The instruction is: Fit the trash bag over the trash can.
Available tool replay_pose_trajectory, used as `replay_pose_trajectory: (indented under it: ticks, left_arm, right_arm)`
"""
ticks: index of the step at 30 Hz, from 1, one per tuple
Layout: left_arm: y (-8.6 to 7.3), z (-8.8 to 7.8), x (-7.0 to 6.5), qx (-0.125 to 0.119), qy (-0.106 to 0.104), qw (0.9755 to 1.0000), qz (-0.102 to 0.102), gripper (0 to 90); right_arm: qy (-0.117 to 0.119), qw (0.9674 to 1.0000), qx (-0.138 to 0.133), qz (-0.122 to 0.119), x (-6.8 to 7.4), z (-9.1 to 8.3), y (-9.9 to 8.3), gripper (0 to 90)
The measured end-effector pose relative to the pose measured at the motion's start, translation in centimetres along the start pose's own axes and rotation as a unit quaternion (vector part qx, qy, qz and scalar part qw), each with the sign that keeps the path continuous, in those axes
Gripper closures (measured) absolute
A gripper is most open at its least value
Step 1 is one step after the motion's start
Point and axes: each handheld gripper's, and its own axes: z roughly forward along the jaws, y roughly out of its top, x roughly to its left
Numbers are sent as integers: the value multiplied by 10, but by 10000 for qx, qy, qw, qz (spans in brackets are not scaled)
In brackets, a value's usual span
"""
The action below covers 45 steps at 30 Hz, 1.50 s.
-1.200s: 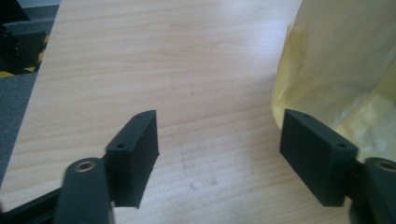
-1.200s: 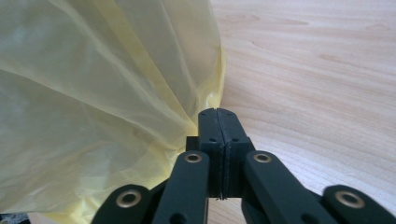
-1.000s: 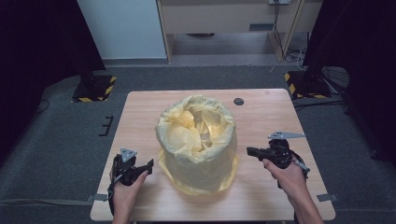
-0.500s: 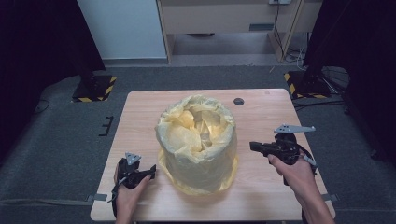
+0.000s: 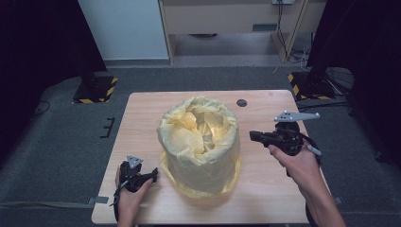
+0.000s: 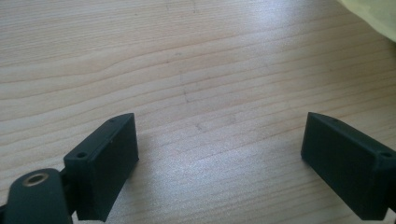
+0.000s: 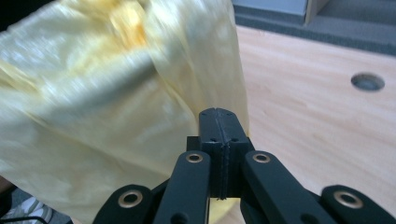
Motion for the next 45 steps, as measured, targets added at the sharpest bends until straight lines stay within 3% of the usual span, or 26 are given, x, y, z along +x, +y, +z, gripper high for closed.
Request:
replay_pose_trajectory:
  ticks: [18, 45]
  left_arm:
    - [0, 0, 0, -1, 14, 10000, 6, 103]
    - [0, 0, 0, -4, 17, 10000, 8, 103]
  right_arm:
    - [41, 9990, -156, -425, 36, 0, 60, 900]
    - [312, 9951, 405, -848, 76, 78, 103, 900]
